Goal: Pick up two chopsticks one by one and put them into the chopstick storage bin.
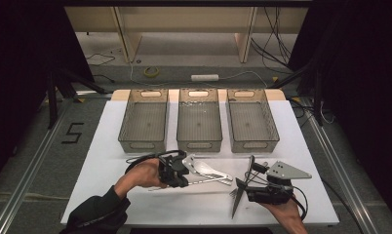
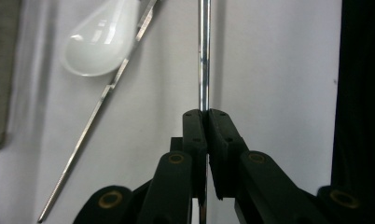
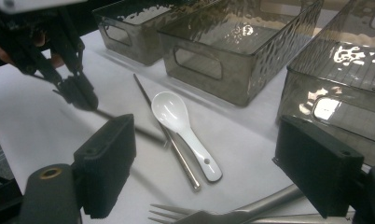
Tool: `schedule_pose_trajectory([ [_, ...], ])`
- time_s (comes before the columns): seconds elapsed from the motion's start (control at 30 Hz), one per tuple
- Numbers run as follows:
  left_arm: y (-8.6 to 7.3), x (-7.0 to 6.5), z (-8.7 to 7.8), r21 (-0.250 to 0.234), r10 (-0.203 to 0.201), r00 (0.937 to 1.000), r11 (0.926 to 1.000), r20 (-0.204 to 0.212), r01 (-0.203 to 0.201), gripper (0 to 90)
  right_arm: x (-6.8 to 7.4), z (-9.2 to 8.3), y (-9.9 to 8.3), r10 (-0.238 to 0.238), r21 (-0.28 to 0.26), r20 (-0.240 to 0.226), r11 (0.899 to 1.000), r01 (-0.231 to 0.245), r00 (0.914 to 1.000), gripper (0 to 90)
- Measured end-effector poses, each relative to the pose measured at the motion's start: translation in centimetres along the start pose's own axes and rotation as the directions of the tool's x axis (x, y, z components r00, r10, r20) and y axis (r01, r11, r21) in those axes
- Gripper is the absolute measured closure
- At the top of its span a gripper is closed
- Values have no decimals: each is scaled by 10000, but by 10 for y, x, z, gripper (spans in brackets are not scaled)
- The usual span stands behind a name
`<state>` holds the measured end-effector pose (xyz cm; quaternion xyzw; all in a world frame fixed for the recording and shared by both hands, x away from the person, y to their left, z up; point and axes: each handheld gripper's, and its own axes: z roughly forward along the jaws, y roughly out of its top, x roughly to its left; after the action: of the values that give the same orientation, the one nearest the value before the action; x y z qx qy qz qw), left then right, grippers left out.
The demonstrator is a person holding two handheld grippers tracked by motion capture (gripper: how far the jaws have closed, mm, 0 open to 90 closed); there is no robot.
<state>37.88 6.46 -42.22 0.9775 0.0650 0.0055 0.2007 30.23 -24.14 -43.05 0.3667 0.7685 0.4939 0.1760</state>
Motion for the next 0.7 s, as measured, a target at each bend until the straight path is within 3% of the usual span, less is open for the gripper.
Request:
schedule_pose_trajectory([
  [0.1,-2,7,-10,-746,-832,9959,9940,-363,804,855,-1,-1,0,54,-68,49,10000,-54,10000,212],
  [0.17,-4,13,-17,-1201,-1482,9877,9826,-505,1414,855,-1,-1,0,45,-80,61,10000,-44,10000,212],
  [0.23,-8,17,-25,-1407,-1750,9829,9761,-571,1657,855,-1,-1,0,54,-84,70,10000,-54,10000,212],
  [0.37,-14,26,-35,-1996,-2519,9653,9515,-693,2340,855,-1,0,0,101,-97,90,9999,-101,9999,212],
  [0.5,-21,35,-44,-2323,-3012,9509,9321,-705,2780,856,-2,0,0,117,-55,123,9999,-116,9999,212],
  [0.63,-26,44,-55,-2666,-3524,9315,9098,-907,3182,856,-2,0,-1,107,-42,129,9999,-106,9999,212],
  [0.7,-30,50,-64,-2924,-3805,9188,8948,-1045,3373,856,-2,0,-1,110,-36,134,9999,-110,9998,212],
])
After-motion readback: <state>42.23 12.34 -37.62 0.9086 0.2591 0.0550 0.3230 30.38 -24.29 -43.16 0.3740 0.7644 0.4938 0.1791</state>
